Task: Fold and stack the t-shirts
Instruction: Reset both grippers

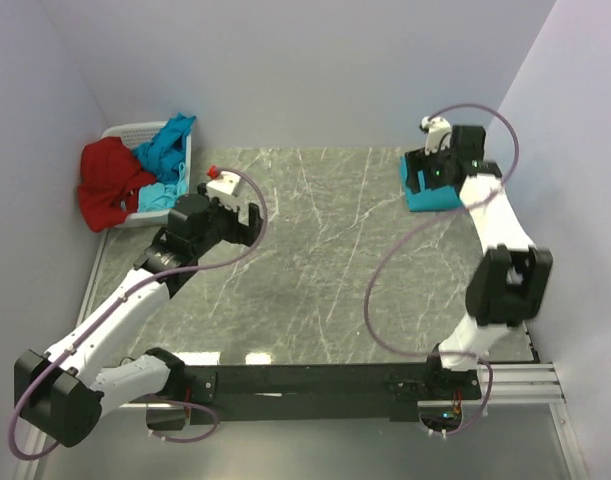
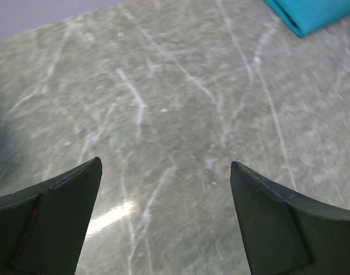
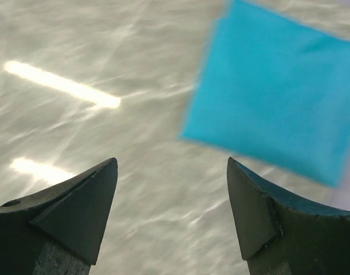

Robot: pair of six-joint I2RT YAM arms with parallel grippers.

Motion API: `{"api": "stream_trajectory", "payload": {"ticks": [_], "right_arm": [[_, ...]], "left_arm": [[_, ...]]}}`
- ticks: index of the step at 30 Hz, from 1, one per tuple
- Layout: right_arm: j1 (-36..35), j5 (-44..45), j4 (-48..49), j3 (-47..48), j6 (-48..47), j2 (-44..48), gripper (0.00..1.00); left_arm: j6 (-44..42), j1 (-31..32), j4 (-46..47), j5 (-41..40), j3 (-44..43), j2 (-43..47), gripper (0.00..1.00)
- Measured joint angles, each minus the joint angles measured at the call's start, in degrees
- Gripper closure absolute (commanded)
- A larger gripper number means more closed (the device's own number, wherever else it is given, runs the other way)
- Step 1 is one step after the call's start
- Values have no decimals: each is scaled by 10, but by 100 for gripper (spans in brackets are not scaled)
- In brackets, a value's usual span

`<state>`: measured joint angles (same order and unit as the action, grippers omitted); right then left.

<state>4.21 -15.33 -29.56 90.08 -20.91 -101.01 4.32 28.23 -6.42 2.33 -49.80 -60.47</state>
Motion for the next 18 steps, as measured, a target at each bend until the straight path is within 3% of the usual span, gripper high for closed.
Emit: {"api": "stream_trajectory", "payload": {"ticks": [4, 9, 12, 18], "right_arm": [[-30, -41, 35, -156, 35, 163, 16], [-35, -14, 92, -269, 91, 326, 16], [-34, 30, 139, -325, 130, 403, 16], [-18, 110, 216, -438, 213, 518, 5]], "left_arm": [[50, -73, 5, 11, 0, 0, 1], [113, -174, 15, -4, 0, -1, 1], [130, -182, 9, -33, 0, -1, 1], [132, -181, -6, -52, 26, 39, 1]]}}
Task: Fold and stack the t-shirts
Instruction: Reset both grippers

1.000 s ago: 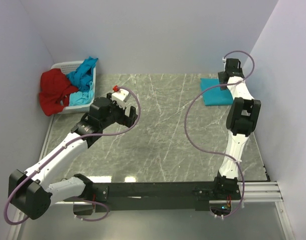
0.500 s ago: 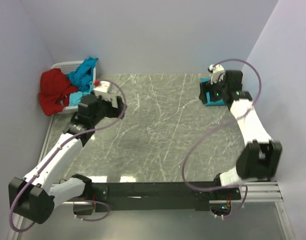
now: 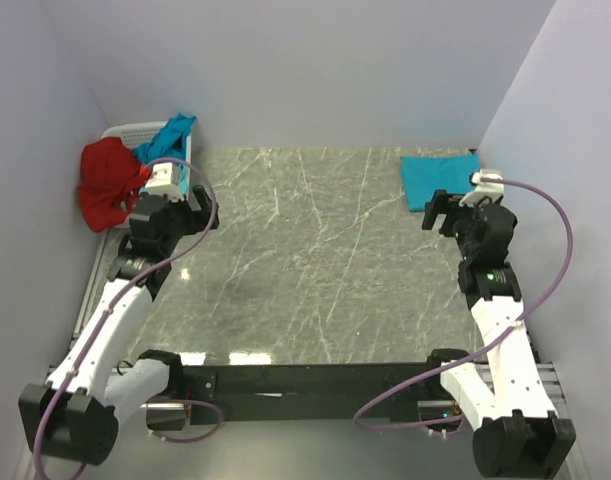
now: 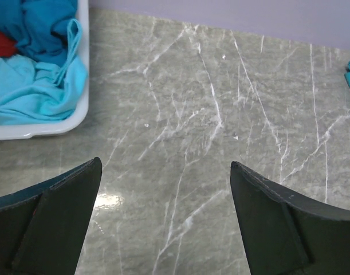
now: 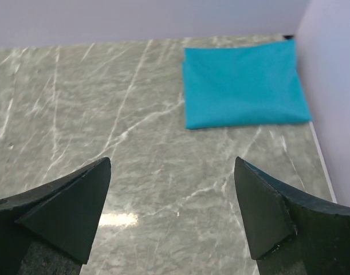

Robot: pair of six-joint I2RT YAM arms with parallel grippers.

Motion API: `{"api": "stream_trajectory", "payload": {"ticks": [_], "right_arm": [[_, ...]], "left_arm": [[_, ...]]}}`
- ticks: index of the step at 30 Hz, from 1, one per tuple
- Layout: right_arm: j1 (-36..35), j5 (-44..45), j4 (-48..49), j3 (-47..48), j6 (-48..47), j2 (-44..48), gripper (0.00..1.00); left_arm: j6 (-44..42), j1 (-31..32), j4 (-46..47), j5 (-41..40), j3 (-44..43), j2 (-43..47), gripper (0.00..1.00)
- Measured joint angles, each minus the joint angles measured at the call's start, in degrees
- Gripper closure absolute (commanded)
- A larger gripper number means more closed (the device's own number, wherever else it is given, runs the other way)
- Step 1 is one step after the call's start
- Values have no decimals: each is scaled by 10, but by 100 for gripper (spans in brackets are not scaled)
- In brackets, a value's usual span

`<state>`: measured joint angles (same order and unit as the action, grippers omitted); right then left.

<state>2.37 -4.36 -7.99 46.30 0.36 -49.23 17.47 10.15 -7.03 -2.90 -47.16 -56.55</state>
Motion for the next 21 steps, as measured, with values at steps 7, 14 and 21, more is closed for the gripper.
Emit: {"api": "stream_trajectory", "payload": {"ticks": [7, 14, 21], "right_arm": [[25, 29, 31, -33, 37, 33, 3], [66, 37, 45, -37, 43, 38, 2], [87, 28, 46, -37, 45, 48, 2]], "left_arm": [[-16, 5, 0, -18, 40, 60, 1], [-20, 6, -12, -17, 40, 42, 0], [-24, 6, -11, -15, 40, 44, 0]]}}
